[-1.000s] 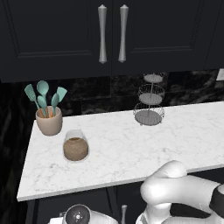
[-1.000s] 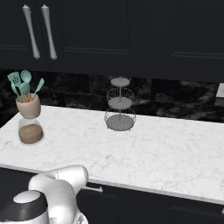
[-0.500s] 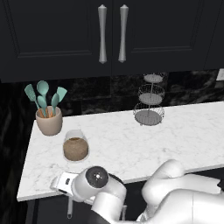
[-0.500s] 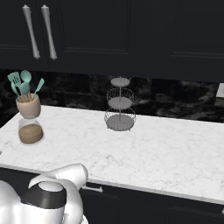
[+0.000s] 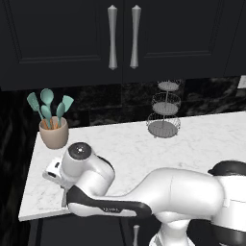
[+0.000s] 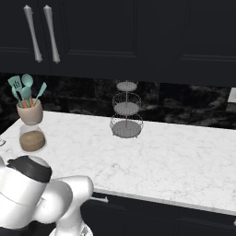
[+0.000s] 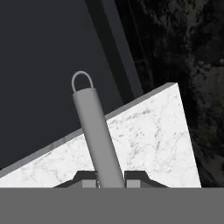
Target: Pick the peeler from the drawer and place it on the counter.
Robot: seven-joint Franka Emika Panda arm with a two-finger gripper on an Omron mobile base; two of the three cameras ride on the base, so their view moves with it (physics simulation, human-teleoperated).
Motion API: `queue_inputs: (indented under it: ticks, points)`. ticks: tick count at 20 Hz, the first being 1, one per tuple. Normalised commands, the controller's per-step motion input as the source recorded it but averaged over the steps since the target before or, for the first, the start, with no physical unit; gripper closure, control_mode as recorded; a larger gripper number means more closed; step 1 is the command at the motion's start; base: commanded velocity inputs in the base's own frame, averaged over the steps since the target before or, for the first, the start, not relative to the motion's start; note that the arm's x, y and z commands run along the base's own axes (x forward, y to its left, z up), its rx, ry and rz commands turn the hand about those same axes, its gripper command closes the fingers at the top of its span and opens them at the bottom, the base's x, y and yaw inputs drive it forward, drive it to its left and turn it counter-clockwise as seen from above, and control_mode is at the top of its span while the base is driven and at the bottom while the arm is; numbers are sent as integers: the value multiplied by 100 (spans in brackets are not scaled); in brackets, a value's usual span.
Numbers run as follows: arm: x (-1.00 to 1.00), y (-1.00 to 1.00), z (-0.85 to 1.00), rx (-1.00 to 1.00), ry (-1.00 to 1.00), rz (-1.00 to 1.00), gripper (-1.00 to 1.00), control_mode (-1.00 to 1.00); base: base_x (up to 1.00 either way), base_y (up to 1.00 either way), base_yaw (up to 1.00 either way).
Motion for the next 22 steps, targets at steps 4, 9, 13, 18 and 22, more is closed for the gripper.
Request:
queue_inputs:
  ticks: [4, 9, 13, 18, 22]
  points:
    - [27, 5, -52, -3, 5, 0, 100, -100, 0, 0, 0]
    - [80, 50, -32, 0, 0, 0, 100, -100, 0, 0, 0]
    - [70, 57, -17, -1, 1, 0, -100, -100, 0, 0, 0]
    - [-50, -15, 2, -1, -1, 0, -100, -100, 0, 0, 0]
    - [-98, -86, 24, 1, -11, 0, -100, -100, 0, 0, 0]
